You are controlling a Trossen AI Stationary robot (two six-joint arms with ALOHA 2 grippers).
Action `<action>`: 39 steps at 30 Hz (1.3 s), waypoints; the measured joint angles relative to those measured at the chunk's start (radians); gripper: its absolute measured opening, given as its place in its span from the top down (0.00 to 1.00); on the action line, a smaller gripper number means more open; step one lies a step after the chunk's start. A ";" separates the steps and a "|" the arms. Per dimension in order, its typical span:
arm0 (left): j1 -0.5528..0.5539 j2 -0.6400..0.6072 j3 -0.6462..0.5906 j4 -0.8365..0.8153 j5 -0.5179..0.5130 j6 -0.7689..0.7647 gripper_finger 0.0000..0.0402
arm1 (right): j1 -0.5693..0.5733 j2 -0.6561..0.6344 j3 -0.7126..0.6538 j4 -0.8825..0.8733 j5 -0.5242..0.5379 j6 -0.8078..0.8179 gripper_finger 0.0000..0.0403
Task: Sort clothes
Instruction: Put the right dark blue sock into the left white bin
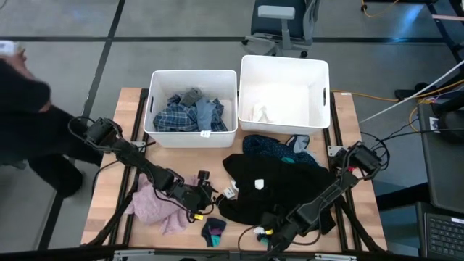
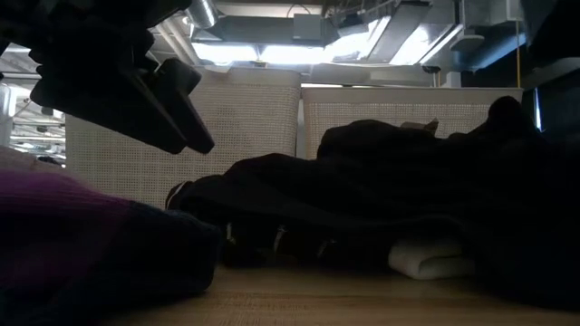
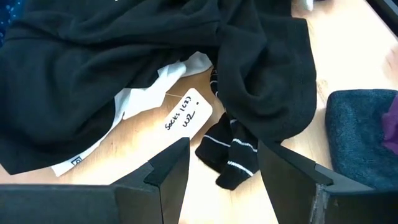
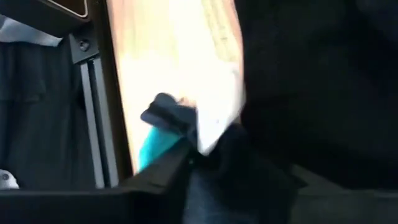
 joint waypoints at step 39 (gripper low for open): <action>-0.108 0.000 0.000 0.012 -0.103 -0.088 0.55 | -0.484 0.007 0.942 -0.491 0.578 -1.261 0.93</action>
